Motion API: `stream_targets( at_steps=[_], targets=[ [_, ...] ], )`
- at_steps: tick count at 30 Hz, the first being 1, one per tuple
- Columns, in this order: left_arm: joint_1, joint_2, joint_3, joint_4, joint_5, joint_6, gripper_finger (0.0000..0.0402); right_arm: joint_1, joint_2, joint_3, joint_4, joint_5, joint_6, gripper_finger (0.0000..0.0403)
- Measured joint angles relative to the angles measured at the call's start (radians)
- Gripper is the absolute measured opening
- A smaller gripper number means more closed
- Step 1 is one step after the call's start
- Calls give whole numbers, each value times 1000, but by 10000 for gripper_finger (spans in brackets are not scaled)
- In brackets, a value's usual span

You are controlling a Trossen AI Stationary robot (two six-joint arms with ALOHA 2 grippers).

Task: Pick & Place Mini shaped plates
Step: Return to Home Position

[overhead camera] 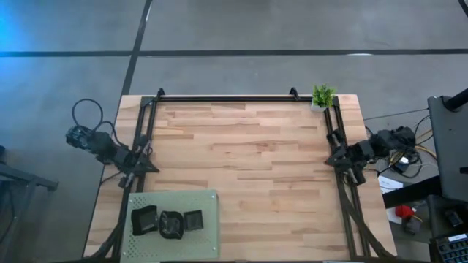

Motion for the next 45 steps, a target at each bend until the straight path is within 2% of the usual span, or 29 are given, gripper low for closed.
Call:
stream_targets(
  at_steps=[4, 15, 20, 22, 34, 45],
  targets=[
    [0, 0, -71, 73, 0, 15, 0, 0, -1, -62, 13, 0, -2, 8],
    [1, 0, -264, 233, -29, 18, 0, 0, 0, -301, 250, 6, -39, 8],
    [1, 0, -350, 335, -82, 19, 0, 0, 22, -305, 220, 133, -41, 8],
    [1, 0, -374, 373, -96, 13, 0, -1, 31, -305, 217, 138, -63, 8],
    [1, 3, -394, 392, -112, -16, 0, 0, 55, -304, 91, 129, -25, 8],
    [1, 4, -396, 406, -111, -200, 0, 0, 56, -304, 93, 131, -26, 8]
  ],
)
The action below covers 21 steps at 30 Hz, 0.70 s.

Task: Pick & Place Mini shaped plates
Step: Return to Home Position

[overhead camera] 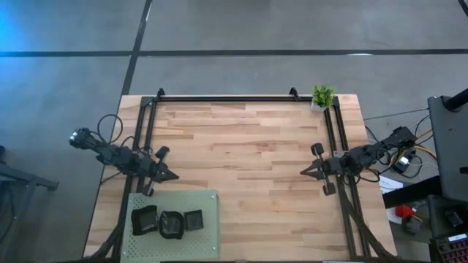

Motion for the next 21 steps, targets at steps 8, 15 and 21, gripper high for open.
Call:
stream_targets(
  at_steps=[8, 15, 21],
  targets=[
    [0, 0, 0, 4, 0, -4, 0, 0, 0, 0, 0, 0, 2, 8],
    [0, 0, 0, 5, 0, -7, 0, 0, 0, 0, 1, 3, 0, 8],
    [0, 0, 0, 6, 0, -6, 0, 0, 0, 0, 1, 3, -1, 8]
  ],
)
